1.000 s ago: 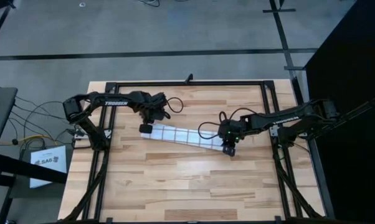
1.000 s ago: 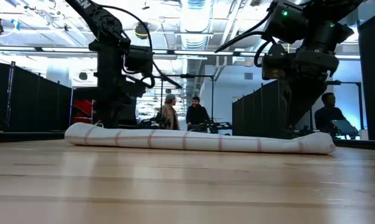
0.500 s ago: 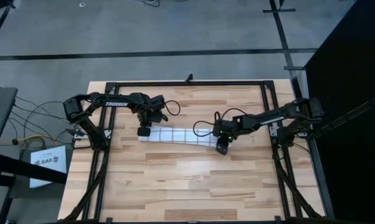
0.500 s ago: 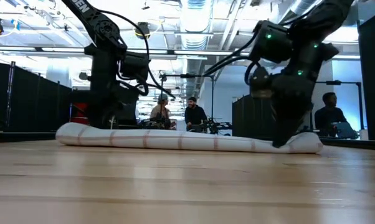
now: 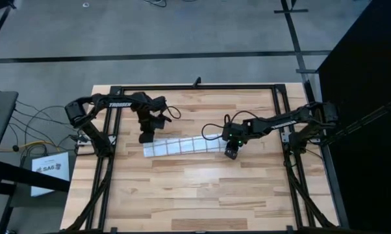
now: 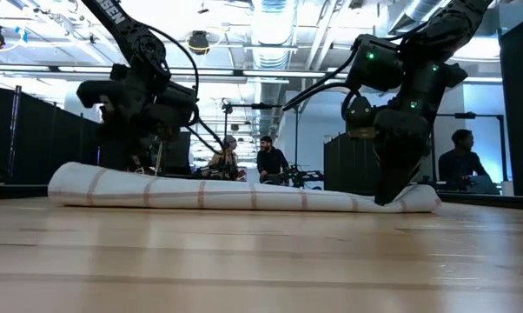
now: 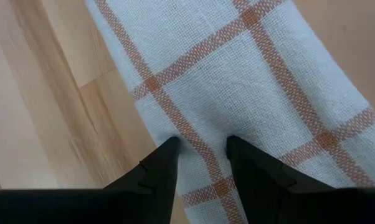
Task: Roll towel
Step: Fold the towel
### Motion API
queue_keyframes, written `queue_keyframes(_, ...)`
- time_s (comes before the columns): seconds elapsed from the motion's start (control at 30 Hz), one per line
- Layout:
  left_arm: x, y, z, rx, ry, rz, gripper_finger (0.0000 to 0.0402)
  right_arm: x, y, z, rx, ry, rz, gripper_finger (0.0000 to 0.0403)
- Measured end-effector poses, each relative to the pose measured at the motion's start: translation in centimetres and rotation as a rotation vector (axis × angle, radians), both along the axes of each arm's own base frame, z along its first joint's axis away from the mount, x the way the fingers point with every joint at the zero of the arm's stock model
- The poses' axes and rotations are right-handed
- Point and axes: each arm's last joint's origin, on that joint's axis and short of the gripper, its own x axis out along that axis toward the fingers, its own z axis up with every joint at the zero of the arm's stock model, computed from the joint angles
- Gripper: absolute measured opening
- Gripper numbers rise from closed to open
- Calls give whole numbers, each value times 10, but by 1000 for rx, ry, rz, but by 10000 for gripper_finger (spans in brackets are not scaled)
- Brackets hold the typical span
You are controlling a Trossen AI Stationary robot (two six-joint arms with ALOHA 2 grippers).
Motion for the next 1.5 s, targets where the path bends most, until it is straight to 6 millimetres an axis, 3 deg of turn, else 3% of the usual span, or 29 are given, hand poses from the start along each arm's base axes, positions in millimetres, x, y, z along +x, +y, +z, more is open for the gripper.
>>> queue_keyframes(0.07, -2, 3, 0, 25, 12, -13, 0, 0, 0, 0, -1, 0, 2, 132)
queue_keyframes(0.2, -2, 20, 2, 463, 162, 22, 0, 0, 0, 0, -2, 1, 1, 132)
queue_keyframes(0.27, -2, 23, 12, 575, 177, 49, 0, 0, 0, 0, -3, 2, 2, 132)
queue_keyframes(0.6, -6, 1, 53, 549, 50, 176, 0, 1, -4, 6, -40, 58, 91, 132)
queue_keyframes(0.9, 10, -30, 66, 474, -116, 173, 0, 24, -10, 44, -116, 9, 213, 132)
queue_keyframes(1.1, 24, -31, 49, 453, -119, 113, 0, 31, -20, 46, -211, -32, 282, 132)
queue_keyframes(1.37, 38, -25, 8, 409, 21, 20, 0, 26, -33, 20, -193, 119, 317, 132)
queue_keyframes(1.5, 32, -19, -8, 413, 49, 55, 0, 12, -30, 7, -164, 180, 315, 132)
